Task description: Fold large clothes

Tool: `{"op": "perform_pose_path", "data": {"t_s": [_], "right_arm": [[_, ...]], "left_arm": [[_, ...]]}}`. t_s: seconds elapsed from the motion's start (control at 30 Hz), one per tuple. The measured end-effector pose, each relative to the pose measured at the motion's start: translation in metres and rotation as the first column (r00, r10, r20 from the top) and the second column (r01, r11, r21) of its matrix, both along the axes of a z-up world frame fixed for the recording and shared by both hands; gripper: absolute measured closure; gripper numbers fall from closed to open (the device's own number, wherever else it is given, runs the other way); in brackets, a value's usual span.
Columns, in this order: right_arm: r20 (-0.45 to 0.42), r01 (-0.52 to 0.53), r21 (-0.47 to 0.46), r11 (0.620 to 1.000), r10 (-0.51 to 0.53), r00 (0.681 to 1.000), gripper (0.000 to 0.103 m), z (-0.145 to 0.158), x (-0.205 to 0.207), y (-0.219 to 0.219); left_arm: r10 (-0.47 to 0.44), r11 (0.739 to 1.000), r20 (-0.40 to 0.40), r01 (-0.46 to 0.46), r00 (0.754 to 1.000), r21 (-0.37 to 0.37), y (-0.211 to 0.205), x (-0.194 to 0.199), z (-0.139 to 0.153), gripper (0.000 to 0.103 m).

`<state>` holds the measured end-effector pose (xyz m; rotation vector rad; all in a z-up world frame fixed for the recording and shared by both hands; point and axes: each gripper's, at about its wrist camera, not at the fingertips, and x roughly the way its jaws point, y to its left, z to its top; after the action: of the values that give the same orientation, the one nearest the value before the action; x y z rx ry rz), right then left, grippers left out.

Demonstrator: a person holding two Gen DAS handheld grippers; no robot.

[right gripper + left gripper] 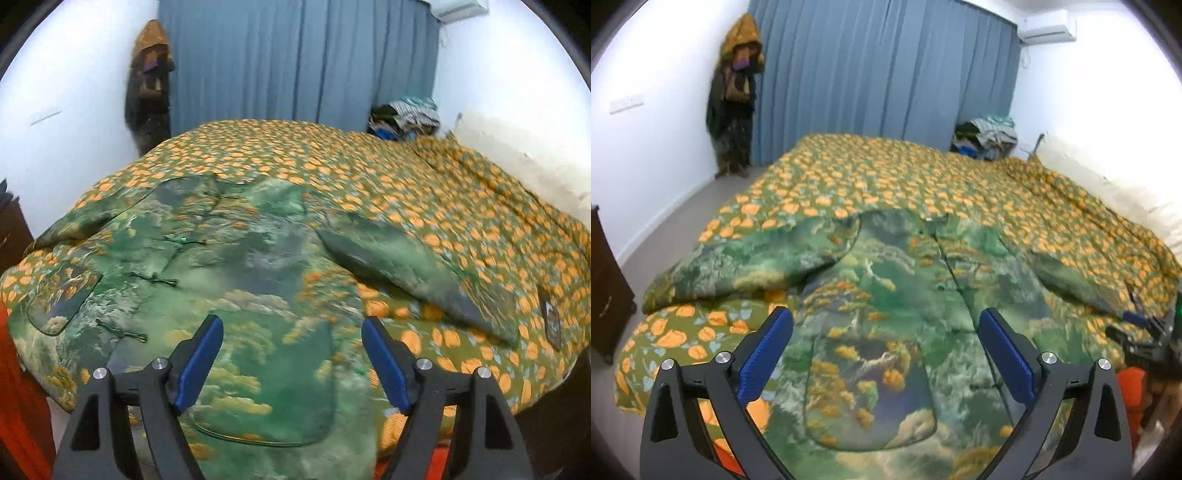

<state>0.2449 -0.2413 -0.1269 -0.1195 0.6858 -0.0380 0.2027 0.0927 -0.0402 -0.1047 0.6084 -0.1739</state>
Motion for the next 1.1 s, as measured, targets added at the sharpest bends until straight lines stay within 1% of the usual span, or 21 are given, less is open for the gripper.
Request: {"op": "perform_pose_path", "data": {"t_s": [0.1,0.2,0.3,0.4,0.47,0.57,0.7,0.9,0.97,1.1], "right_arm": [[0.002,0.017,-0.007,1.0,-0.017,1.0,0.024,-0.004,-0.002,0.009],[-0.009,0.027,0.032,0.999,-0.027,1.0,0.024,-0.005,-0.004,0.009],[-0.007,0.04,0.014,0.999,-0.04,0.999,0.024,-0.011,-0.007,0.011],[-0.015,0.054,0.01,0.998,-0.054,0.998,0.024,-0.017,-0.008,0.009],[-0.025,0.064,0.023,0.998,-0.063,0.998,0.024,-0.022,-0.007,0.007],[-0.038,0.07,0.031,0.997,-0.069,0.997,0.024,-0.029,-0.005,0.005],[-0.041,0.065,0.044,0.997,-0.063,0.997,0.024,-0.032,-0.003,0.005],[-0.042,0.042,0.06,0.997,-0.039,0.998,0.024,-0.035,-0.002,0.009],[-0.036,0.034,0.056,0.998,-0.032,0.999,0.024,-0.035,-0.003,0.011],[-0.03,0.028,0.057,0.998,-0.027,0.999,0.024,-0.033,-0.003,0.011]], "left_arm": [[0.024,0.999,-0.036,-0.023,0.999,0.023,-0.012,0.006,-0.018,0.001],[0.017,0.999,-0.102,-0.013,0.995,0.045,-0.019,0.01,-0.045,0.001],[0.019,0.997,-0.16,-0.007,0.987,0.075,-0.023,0.008,-0.069,0.001],[-0.002,0.999,-0.208,0.011,0.978,0.045,-0.024,0.006,-0.079,0.001],[-0.016,0.999,-0.207,0.023,0.978,0.028,-0.024,0.002,-0.077,0.001],[-0.012,0.999,-0.176,0.02,0.984,0.042,-0.025,-0.001,-0.072,0.001],[0.024,0.997,-0.148,-0.013,0.989,0.071,-0.025,-0.001,-0.069,0.001],[0.031,0.991,-0.127,-0.014,0.991,0.136,-0.029,-0.004,-0.073,0.001],[0.035,0.991,-0.135,-0.016,0.99,0.136,-0.028,-0.003,-0.074,0.001],[0.056,0.994,-0.163,-0.04,0.985,0.101,-0.02,0.001,-0.076,0.001]]}}
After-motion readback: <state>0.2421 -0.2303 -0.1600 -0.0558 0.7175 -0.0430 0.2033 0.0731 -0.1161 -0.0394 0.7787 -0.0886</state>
